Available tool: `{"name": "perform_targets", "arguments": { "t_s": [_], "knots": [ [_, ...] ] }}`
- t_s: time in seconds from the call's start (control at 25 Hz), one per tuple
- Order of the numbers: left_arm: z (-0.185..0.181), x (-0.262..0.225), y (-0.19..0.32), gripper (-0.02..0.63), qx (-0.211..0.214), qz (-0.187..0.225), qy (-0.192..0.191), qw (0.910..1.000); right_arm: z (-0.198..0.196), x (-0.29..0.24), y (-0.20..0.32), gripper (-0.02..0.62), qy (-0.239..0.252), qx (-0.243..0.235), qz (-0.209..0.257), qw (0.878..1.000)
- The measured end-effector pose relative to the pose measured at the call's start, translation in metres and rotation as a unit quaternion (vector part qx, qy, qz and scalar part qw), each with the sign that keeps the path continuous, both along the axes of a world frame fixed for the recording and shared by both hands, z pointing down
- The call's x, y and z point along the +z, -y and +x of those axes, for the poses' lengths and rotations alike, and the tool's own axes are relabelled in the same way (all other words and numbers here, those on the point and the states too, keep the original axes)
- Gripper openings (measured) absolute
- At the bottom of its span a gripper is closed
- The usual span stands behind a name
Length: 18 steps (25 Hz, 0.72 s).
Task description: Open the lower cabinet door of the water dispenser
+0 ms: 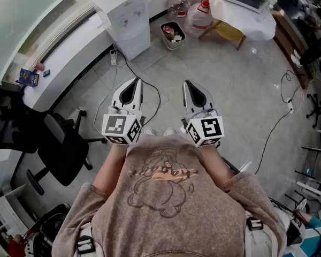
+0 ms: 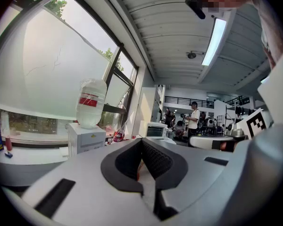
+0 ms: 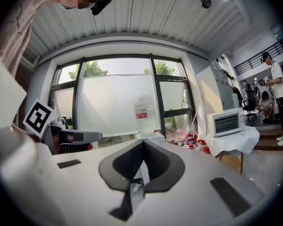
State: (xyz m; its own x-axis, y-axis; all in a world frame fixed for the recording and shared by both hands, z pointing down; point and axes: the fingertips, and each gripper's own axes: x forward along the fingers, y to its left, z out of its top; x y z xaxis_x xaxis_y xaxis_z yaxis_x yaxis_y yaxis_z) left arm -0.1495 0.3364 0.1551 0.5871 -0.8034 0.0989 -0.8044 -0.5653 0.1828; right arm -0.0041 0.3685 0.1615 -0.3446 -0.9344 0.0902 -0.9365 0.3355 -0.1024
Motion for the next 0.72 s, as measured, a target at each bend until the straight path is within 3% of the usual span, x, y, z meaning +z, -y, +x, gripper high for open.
{"name": "perform_targets", "arguments": {
  "t_s": [0.32, 0.72],
  "knots": [
    [-0.009, 0.002, 0.009, 0.012, -0.004, 0.003, 0.003, 1.0000, -0.011, 0.000, 0.008, 0.003, 0.009, -0.005, 0.010, 1.000],
    [-0.021, 0.016, 0.019, 0.012, 0.028, -0.002, 0.008, 0.9996, -0.025, 0.016, 0.009, 0.005, -0.001, 0.024, 0.008, 1.000]
  ]
}}
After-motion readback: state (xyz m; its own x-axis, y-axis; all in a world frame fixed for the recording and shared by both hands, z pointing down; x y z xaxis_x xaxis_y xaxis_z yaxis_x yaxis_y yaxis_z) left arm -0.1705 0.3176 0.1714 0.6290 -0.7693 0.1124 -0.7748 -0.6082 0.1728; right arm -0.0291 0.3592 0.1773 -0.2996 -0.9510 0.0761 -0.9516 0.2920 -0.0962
